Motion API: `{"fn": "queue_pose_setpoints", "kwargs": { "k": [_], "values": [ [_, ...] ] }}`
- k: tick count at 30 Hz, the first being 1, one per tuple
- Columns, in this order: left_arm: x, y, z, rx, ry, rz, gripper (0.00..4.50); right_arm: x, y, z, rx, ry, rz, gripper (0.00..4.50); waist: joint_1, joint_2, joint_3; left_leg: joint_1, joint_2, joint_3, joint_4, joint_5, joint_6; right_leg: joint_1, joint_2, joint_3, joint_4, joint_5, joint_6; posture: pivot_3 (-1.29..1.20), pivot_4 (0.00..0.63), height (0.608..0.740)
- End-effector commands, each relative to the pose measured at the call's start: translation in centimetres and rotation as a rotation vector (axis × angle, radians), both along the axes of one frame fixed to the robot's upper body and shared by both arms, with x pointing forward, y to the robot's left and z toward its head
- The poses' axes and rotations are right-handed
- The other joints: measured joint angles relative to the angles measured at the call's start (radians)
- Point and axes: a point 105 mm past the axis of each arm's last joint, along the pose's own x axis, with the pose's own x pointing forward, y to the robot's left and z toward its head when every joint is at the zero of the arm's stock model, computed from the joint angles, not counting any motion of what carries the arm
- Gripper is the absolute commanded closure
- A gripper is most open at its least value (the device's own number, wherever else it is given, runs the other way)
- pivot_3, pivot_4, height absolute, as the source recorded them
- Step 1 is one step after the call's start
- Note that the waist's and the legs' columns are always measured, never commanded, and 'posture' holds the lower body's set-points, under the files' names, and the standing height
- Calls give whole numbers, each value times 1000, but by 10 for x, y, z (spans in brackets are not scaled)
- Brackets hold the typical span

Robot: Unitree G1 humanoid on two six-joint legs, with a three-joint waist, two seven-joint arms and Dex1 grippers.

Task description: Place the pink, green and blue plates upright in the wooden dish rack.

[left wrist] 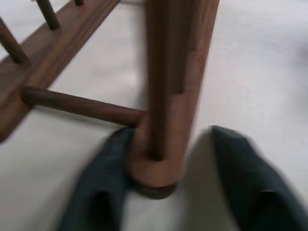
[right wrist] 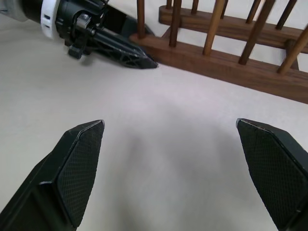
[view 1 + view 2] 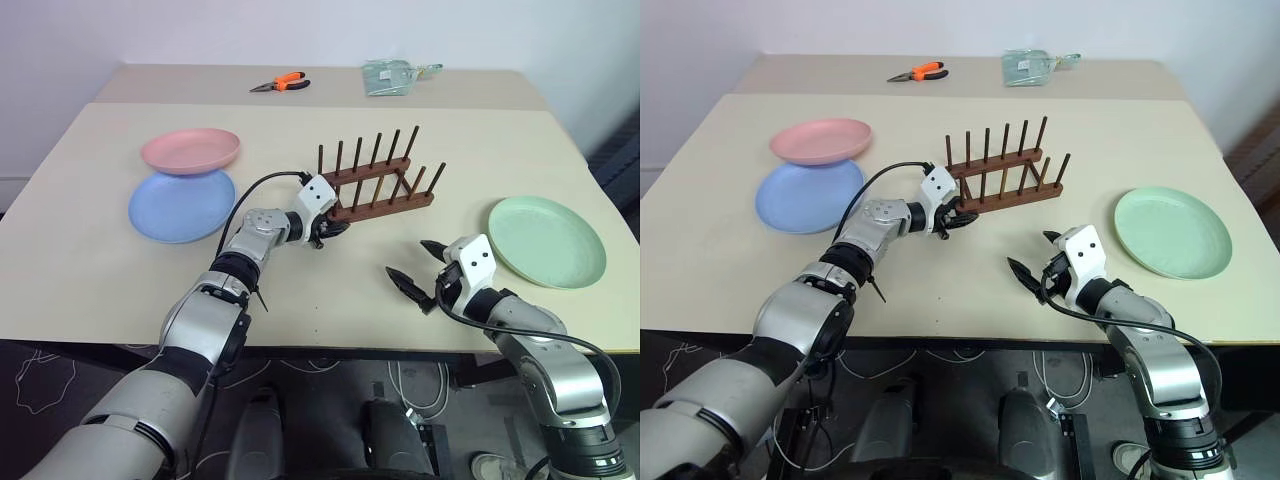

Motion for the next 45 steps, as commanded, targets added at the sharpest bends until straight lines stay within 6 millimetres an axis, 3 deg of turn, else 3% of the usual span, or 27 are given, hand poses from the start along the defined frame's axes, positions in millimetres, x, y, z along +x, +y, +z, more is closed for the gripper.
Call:
{"fn": "queue_pose_setpoints", "kwargs": {
  "k": [1,4,8,11,13,14,16,19,21,23,26,31,32,36,40,45],
  "values": [
    [-4,0,4,-5,-44,-55,3268,-3,-3,15,-32,-62,7,0,1,0,0,0,0,0,0,0,0,0,0,0,0,0,0,0,150,740],
    [-16,-7,13,-70,-83,-164,3268,-10,-13,7,-109,2,56,0,4,0,0,-1,0,0,-1,0,0,0,0,0,0,0,0,0,150,740],
    [-48,-9,21,-75,-120,-389,3268,-29,-31,-4,-201,120,127,0,2,0,0,-1,0,0,-1,0,0,0,0,0,0,0,0,0,150,740],
    [-64,0,12,21,-118,-487,3268,-37,-49,-6,-224,180,118,0,-2,0,0,0,0,0,-1,0,0,0,0,0,0,0,0,0,150,740],
    [-64,11,2,91,-96,-479,3268,-38,-59,-8,-237,194,93,0,-2,0,0,0,0,0,0,0,0,1,0,0,0,0,0,0,150,740],
    [-63,16,-2,112,-84,-466,2557,-38,-62,-9,-248,191,83,0,-3,0,0,0,0,0,0,0,0,1,0,0,0,0,-1,0,150,740],
    [-59,24,-9,166,-90,-438,1865,-36,-66,-8,-253,182,67,0,-2,0,0,0,0,0,1,0,0,1,0,0,0,-2,-4,0,150,740],
    [-58,32,-12,169,-83,-409,318,-35,-65,-7,-245,168,60,0,1,0,0,0,0,0,2,0,0,2,0,0,0,-2,-4,0,150,740],
    [-60,37,-12,179,-91,-404,57,-36,-63,-7,-232,164,64,0,0,0,0,0,0,0,2,0,0,2,0,0,0,-2,-4,0,150,740],
    [-63,47,-12,171,-47,-380,0,-37,-62,-8,-219,164,64,532,-2,0,0,0,0,0,1,0,1,2,0,0,0,-2,-4,0,150,740],
    [-76,59,-9,121,35,-369,973,-38,-64,-14,-220,185,53,1794,-11,1,-1,1,1,0,1,0,0,2,0,0,0,-2,-4,0,150,740],
    [-113,53,-13,102,144,-422,3455,-36,-70,-18,-221,200,38,4366,-19,2,-1,1,1,0,1,0,0,3,0,0,1,-2,-4,0,150,740],
    [-113,46,-12,92,132,-410,3818,-35,-70,-19,-225,200,38,4500,-17,2,-1,1,0,0,2,0,1,3,0,0,1,-2,-4,0,150,740],
    [-98,16,-13,72,48,-255,3818,-24,-74,-24,-299,168,-2,4500,-1,2,-1,0,0,-1,5,0,1,4,0,0,0,-2,-5,0,150,740],
    [-94,5,-23,94,35,-169,3818,-11,-69,-25,-310,129,-40,4500,-2,2,-2,0,0,-1,6,-1,1,4,0,0,1,-2,-5,0,150,740],
    [-58,3,-35,111,-11,94,3818,26,-63,-27,-325,65,-143,4500,-3,2,-4,3,0,-1,10,-1,1,7,0,0,1,-1,-6,0,150,740]
  ]
}}
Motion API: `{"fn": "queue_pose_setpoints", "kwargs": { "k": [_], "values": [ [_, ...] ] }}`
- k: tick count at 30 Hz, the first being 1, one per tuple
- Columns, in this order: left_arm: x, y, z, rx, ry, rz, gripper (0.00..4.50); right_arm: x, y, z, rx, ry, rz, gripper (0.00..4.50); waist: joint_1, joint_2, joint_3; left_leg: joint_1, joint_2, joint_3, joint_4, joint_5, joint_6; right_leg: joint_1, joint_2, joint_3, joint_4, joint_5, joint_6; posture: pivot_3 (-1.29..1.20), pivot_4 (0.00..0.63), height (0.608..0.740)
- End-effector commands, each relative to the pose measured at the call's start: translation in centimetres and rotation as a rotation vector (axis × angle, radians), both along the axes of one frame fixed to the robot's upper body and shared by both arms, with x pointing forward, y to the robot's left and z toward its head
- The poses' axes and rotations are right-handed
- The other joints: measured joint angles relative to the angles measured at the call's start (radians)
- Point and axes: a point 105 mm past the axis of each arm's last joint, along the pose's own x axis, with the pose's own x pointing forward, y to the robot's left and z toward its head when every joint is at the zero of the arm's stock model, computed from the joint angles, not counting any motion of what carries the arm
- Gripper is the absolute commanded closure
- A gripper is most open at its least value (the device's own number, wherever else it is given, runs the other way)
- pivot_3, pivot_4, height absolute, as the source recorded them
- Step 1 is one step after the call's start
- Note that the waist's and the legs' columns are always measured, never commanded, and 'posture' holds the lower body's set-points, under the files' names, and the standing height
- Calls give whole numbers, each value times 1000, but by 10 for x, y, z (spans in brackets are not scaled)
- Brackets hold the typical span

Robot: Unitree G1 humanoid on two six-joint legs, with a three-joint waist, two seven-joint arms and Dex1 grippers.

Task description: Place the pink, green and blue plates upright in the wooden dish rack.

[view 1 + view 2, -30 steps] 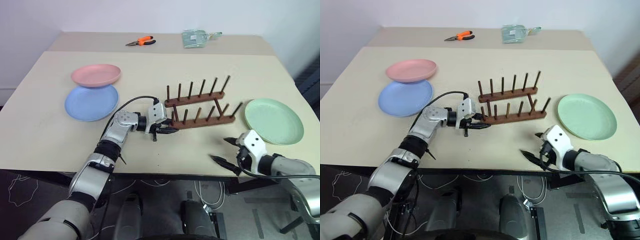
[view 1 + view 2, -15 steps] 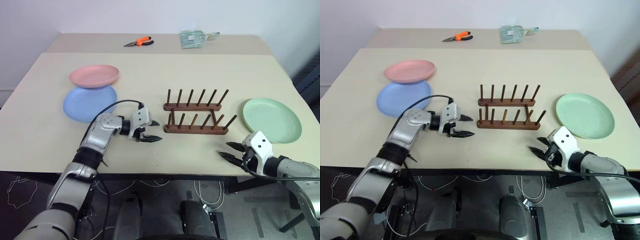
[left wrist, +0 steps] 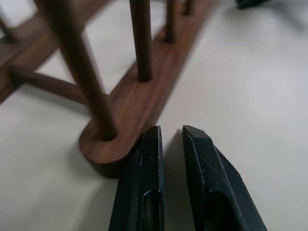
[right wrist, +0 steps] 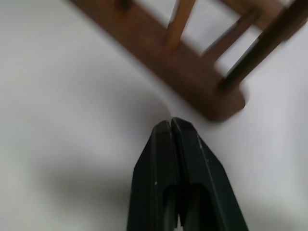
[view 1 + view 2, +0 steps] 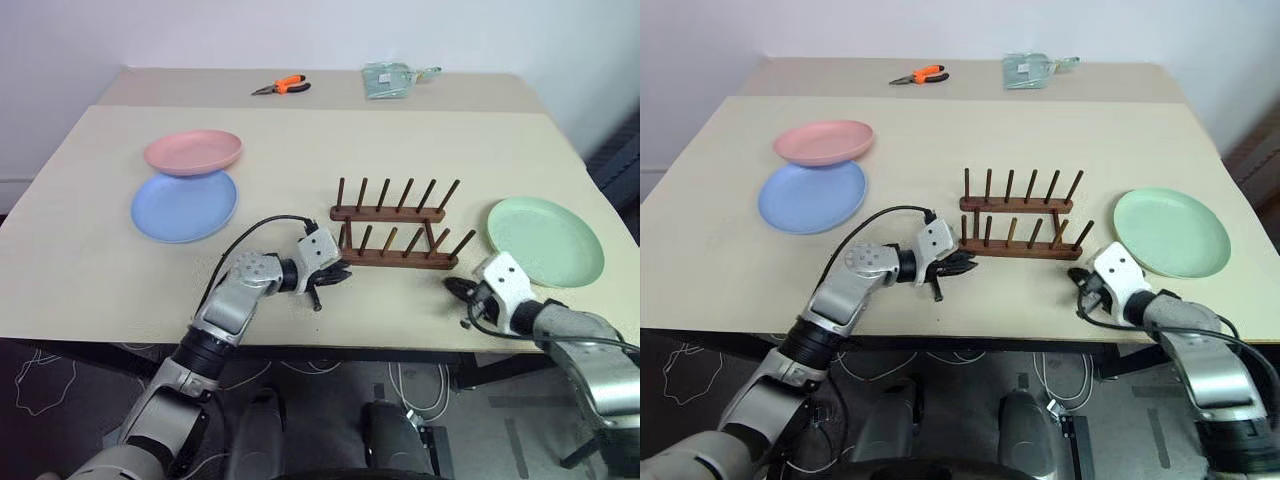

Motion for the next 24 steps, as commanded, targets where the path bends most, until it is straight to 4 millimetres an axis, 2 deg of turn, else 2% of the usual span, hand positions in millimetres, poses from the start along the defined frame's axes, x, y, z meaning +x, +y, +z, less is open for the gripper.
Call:
{"fn": "queue_pose_setpoints", "kwargs": {
  "k": [1,3,8,12,15,17,19,22,23,24],
  "values": [
    [32,13,-11,52,-22,212,3818,24,4,5,-24,-73,-44,4500,1,0,0,0,0,0,2,0,0,1,0,0,0,1,0,0,150,740],
    [46,14,-8,39,-26,277,3818,44,9,10,-34,-113,-70,4500,-4,0,0,1,0,0,4,0,1,2,0,0,-1,1,-1,0,150,740],
    [61,9,1,-1,-31,305,3818,82,10,23,-45,-176,-127,4500,-11,0,0,-1,0,0,1,0,2,0,0,0,-1,2,1,0,150,740],
    [69,9,2,5,-38,321,3818,94,10,25,-66,-199,-138,4500,-9,0,0,-1,-1,0,-2,0,1,0,0,0,-1,4,6,0,150,740],
    [71,10,3,-1,-35,323,3818,91,17,25,-29,-189,-88,4500,-8,0,0,-1,-1,0,-3,0,1,-1,0,0,-1,4,7,0,150,740],
    [69,15,4,-13,-27,317,3903,85,18,25,-6,-169,-59,3978,-8,0,0,-1,-1,0,-4,1,1,-1,0,0,-1,4,7,0,150,740],
    [66,30,6,-48,-14,339,3353,78,17,34,14,-197,-41,3218,-13,1,0,0,-1,0,-4,1,1,-1,0,0,-1,4,7,0,150,740],
    [64,47,17,-63,-77,372,2194,71,17,45,28,-242,-37,1768,-24,1,-1,0,0,0,-8,2,-1,-3,0,0,0,4,7,0,150,740],
    [63,51,22,-67,-105,384,1615,68,18,47,28,-250,-28,1195,-24,1,-1,0,0,0,-10,2,-2,-4,0,0,0,4,7,0,150,740],
    [64,60,42,-146,-157,429,1092,61,23,50,18,-262,4,700,-23,1,-1,0,0,0,-10,3,-2,-5,0,0,0,4,7,0,150,740]
  ]
}}
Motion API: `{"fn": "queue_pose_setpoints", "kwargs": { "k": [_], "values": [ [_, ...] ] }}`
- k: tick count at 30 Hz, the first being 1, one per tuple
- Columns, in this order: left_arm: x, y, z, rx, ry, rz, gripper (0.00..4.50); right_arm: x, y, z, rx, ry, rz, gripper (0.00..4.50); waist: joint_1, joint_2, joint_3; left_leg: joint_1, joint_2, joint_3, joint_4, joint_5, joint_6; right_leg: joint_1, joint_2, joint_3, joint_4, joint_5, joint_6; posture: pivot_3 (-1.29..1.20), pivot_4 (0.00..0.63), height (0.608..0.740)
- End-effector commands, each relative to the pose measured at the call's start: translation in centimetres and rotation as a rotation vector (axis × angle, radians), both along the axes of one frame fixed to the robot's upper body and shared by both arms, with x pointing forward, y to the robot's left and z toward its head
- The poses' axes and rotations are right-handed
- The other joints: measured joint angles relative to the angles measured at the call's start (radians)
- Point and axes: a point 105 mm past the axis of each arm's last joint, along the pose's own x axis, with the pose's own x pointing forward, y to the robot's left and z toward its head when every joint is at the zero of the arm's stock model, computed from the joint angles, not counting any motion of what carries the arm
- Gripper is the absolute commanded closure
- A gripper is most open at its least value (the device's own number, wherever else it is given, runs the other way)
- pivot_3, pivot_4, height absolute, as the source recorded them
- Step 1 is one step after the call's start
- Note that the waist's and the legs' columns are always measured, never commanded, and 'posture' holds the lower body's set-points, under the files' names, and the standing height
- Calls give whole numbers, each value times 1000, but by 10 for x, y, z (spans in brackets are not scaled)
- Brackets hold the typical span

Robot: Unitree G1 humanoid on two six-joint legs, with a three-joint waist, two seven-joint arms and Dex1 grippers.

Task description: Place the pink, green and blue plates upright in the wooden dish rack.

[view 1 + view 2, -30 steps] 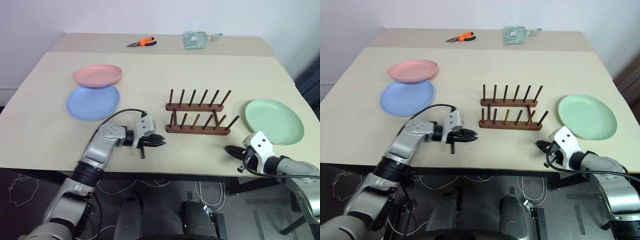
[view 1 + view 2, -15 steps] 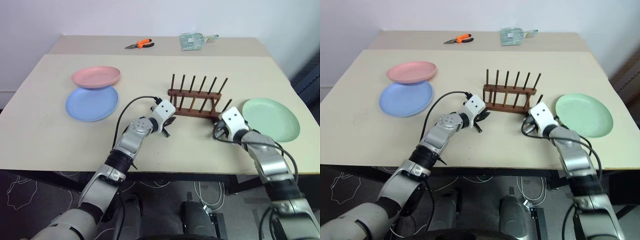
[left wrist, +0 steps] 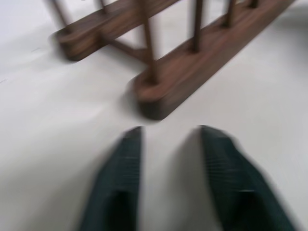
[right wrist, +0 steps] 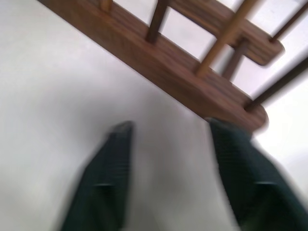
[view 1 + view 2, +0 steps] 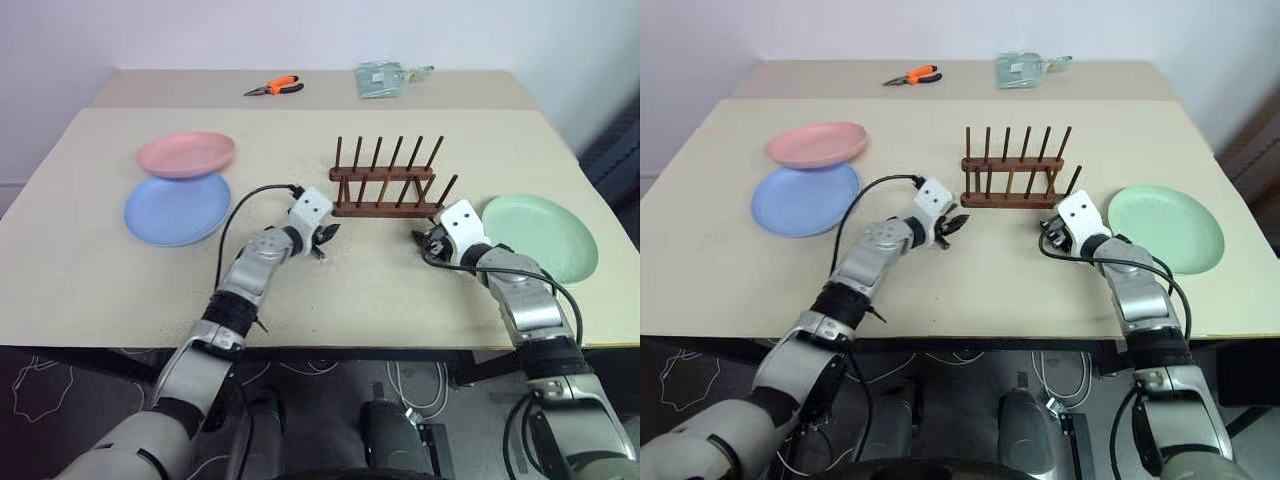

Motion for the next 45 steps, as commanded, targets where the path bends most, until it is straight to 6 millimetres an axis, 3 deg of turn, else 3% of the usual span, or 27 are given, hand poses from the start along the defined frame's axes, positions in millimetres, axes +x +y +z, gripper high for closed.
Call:
{"fn": "queue_pose_setpoints", "kwargs": {
  "k": [1,3,4,6,7,10,16,21,28,31,38,41,43,45],
  "values": [
    [-1,30,52,-172,-160,124,681,-15,12,31,-23,-113,87,274,1,0,0,0,0,0,0,0,0,0,0,0,0,0,0,0,150,740],
    [-3,63,102,-354,-299,272,681,-25,21,32,-48,-118,148,274,3,-1,1,-2,0,0,0,0,0,-2,0,0,0,0,0,0,150,740],
    [-3,82,119,-393,-361,368,681,-28,23,31,-46,-107,168,274,4,-1,1,-2,0,0,0,0,0,-2,0,0,0,0,0,0,150,740],
    [-2,133,143,-452,-434,655,272,-31,29,29,-23,-69,207,0,5,-2,1,-2,0,0,1,1,1,-1,0,0,0,0,0,0,150,740],
    [-2,155,146,-467,-433,780,25,-32,32,29,-13,-57,220,0,5,-2,1,-2,0,0,1,1,1,0,0,0,-1,0,0,0,150,740],
    [-3,192,143,-572,-334,984,25,-27,37,31,-8,-77,219,0,3,-1,1,-1,0,0,2,1,1,2,0,0,-1,0,0,0,150,740],
    [-1,225,129,-918,-107,1107,25,-20,49,29,-24,-101,247,0,11,-7,4,-2,-1,0,1,1,1,0,0,0,-1,0,0,0,150,740],
    [19,224,117,-1068,78,1011,25,-22,48,26,-22,-110,239,0,21,-8,4,-2,-1,0,1,1,1,-1,0,0,-1,0,1,0,150,740],
    [40,228,99,-1327,247,1015,25,-26,38,28,-28,-142,182,0,26,-9,4,-2,-1,0,0,1,1,-1,0,0,-2,0,1,0,150,740],
    [48,222,96,-1395,289,968,882,-28,35,28,-26,-156,164,0,26,-9,4,-2,-1,0,0,2,1,-1,0,0,-1,0,1,0,150,740],
    [58,210,98,-1496,331,879,4356,-36,36,31,30,-144,175,0,26,-9,4,-2,-1,0,-1,2,0,-1,0,-1,-1,0,1,0,150,740],
    [61,197,109,-1404,298,800,4469,-35,34,42,8,-188,172,0,26,-9,4,-2,-1,0,-1,2,0,-1,0,-1,-1,0,1,0,150,740],
    [61,180,128,-1304,218,689,4469,-37,34,57,-18,-233,197,0,27,-9,5,-2,-1,0,-1,2,0,-1,0,-1,-2,0,1,0,150,740],
    [54,144,154,-1159,134,534,4469,-37,42,84,-23,-306,243,0,27,-9,5,-3,-1,0,-1,4,-3,-1,0,-1,-2,0,1,0,150,740]
  ]
}}
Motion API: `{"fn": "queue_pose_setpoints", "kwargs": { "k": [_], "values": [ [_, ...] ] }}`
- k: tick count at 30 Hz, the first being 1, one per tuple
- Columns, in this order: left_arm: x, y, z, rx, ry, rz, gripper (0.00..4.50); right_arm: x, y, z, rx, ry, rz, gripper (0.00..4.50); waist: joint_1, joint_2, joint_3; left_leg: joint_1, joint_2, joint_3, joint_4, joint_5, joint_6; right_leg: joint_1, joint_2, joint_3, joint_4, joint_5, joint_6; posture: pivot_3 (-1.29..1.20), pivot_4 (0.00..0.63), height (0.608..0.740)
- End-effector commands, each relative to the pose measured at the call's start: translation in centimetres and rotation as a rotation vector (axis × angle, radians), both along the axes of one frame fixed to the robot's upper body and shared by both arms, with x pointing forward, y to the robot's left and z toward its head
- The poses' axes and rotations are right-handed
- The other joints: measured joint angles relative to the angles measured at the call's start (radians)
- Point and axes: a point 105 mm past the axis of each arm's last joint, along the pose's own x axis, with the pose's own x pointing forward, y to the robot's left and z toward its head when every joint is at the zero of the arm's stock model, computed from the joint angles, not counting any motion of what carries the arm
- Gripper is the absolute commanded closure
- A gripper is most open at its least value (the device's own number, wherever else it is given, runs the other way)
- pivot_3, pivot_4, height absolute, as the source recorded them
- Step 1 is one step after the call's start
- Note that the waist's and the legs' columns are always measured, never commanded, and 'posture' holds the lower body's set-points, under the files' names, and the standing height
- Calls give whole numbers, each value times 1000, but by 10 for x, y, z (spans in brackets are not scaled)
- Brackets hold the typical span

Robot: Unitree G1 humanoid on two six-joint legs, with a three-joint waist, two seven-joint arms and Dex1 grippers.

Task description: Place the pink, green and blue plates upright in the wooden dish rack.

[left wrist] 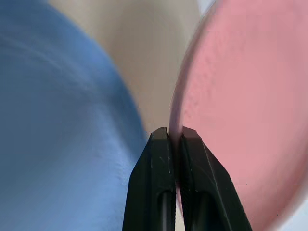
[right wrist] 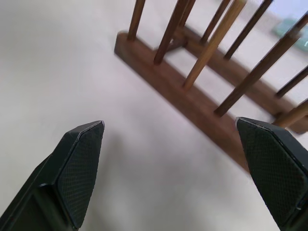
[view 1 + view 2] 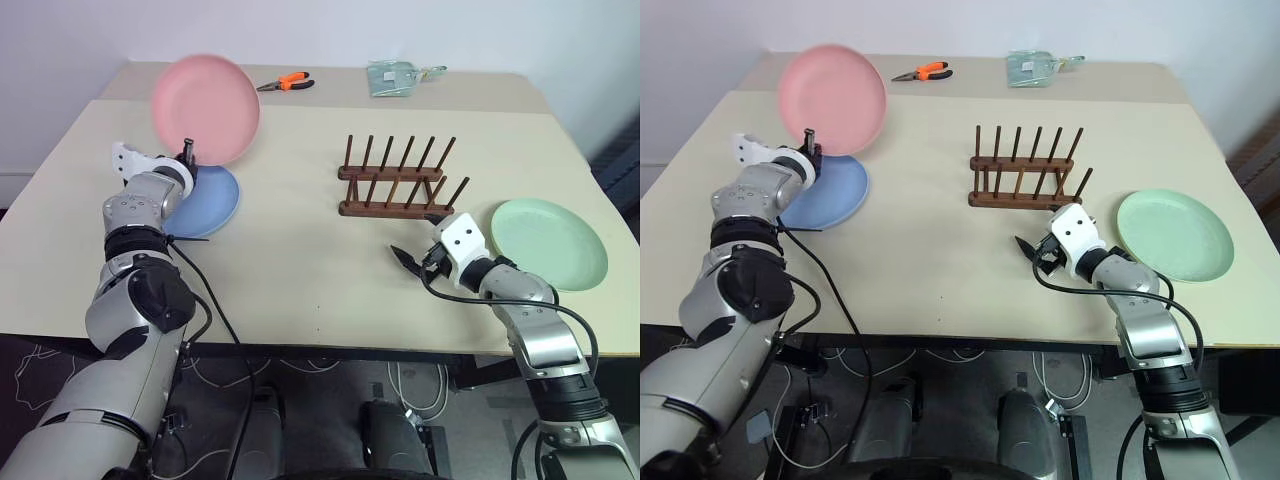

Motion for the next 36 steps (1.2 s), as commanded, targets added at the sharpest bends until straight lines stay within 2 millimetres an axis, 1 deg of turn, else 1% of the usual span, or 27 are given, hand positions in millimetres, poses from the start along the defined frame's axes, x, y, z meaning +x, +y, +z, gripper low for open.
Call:
{"fn": "queue_pose_setpoints", "kwargs": {
  "k": [1,2,3,4,5,6,7,8,10,12,15,18,20,21,22,24,25,27,28,29,31,32,34,35,36],
  "values": [
    [-10,-54,64,255,-247,-169,4469,-1,11,63,-21,-205,74,0,-1,0,0,0,0,0,0,0,0,0,0,0,0,0,0,0,150,740],
    [-16,-75,72,313,-281,-225,4469,-2,19,75,-63,-253,112,0,0,0,0,0,0,0,0,0,-1,0,0,0,0,0,0,0,150,740],
    [-21,-87,75,344,-297,-257,4469,-3,25,80,-96,-281,137,0,0,0,0,0,0,0,0,0,-1,0,0,0,0,0,0,0,150,740],
    [-27,-103,80,365,-318,-289,4469,-2,35,89,-165,-349,157,0,0,0,0,0,0,0,0,0,-1,0,0,0,0,0,0,0,150,740],
    [-32,-113,83,377,-332,-310,4469,-1,41,95,-213,-397,169,0,-1,0,0,0,0,0,0,0,-1,0,0,0,0,0,0,0,150,740],
    [-37,-127,86,401,-335,-341,4469,2,50,99,-297,-452,181,0,-3,0,0,0,0,0,0,0,-1,0,0,0,0,0,0,0,150,740],
    [-40,-136,87,419,-335,-362,4469,3,55,101,-356,-488,189,0,-5,0,0,1,0,0,0,0,-1,0,0,0,0,0,0,0,150,740],
    [-44,-145,88,474,-336,-385,4469,5,60,99,-431,-521,207,0,-7,0,0,1,0,0,0,0,-1,0,0,0,0,0,0,0,150,740],
    [-48,-158,87,559,-325,-413,4469,11,66,97,-570,-584,216,0,-9,0,0,1,0,0,0,1,-1,-1,0,0,0,0,0,0,150,740],
    [-51,-166,85,588,-308,-430,4469,16,66,95,-649,-613,211,0,-7,0,0,1,0,0,0,1,-1,0,0,0,0,0,0,0,150,740],
    [-60,-183,86,545,-309,-501,4469,26,65,93,-763,-687,172,0,-3,0,0,0,0,0,0,1,-1,0,0,0,0,0,0,0,150,740],
    [-65,-191,84,526,-292,-536,4469,36,60,95,-810,-725,114,0,0,0,0,0,0,0,0,1,-1,-1,0,0,-1,0,0,0,150,740],
    [-68,-193,78,512,-265,-551,4500,42,54,94,-826,-721,79,601,-1,0,0,0,0,0,0,1,-1,0,0,0,-1,0,0,0,150,740],
    [-70,-195,76,506,-258,-562,4500,44,52,92,-834,-717,64,1054,-1,0,0,0,0,0,0,1,-1,0,0,0,-1,0,0,0,150,740],
    [-72,-196,74,505,-256,-572,4500,45,50,92,-833,-716,52,1380,-1,0,0,0,0,0,0,1,-1,0,0,0,-1,0,0,0,150,740],
    [-75,-196,72,507,-253,-579,4500,46,47,94,-818,-719,29,2342,-2,0,0,0,0,0,0,1,-1,0,0,0,-1,0,0,0,150,740],
    [-75,-194,70,504,-245,-573,4500,46,46,96,-819,-726,22,2932,-4,0,0,0,0,0,0,1,-1,-1,0,0,-1,0,0,0,150,740],
    [-73,-190,69,458,-236,-554,3818,45,46,97,-822,-733,20,3874,-4,0,0,0,0,0,0,1,-1,-1,0,0,0,0,0,0,150,740],
    [-72,-187,74,397,-249,-541,3472,45,46,97,-822,-735,24,4353,-3,-1,0,0,0,0,0,1,-1,-1,0,0,0,0,0,0,150,740],
    [-72,-186,77,353,-258,-533,2966,45,46,96,-821,-735,28,4500,-1,0,0,0,0,0,0,1,-1,0,0,0,-1,0,0,0,150,740],
    [-71,-179,95,293,-337,-488,1973,44,45,99,-768,-732,15,4500,0,-1,1,0,0,0,0,1,-1,0,0,0,-1,0,0,0,150,740],
    [-70,-170,107,278,-388,-430,1439,43,41,102,-715,-720,3,4500,-1,-1,1,0,0,0,0,1,-1,0,0,0,-1,0,0,0,150,740],
    [-66,-151,120,270,-437,-337,420,40,32,111,-587,-685,-25,4500,0,-1,1,0,0,0,0,1,-1,0,0,0,-1,0,0,0,150,740],
    [-64,-142,123,301,-453,-297,420,38,27,116,-519,-669,-34,4500,0,-1,1,0,0,0,0,1,-1,0,0,0,-1,0,0,0,150,740],
    [-63,-133,123,413,-481,-255,420,35,22,124,-378,-628,-32,4500,-1,-1,1,0,0,0,0,1,-1,0,0,0,-1,0,0,0,150,740]
  ]
}}
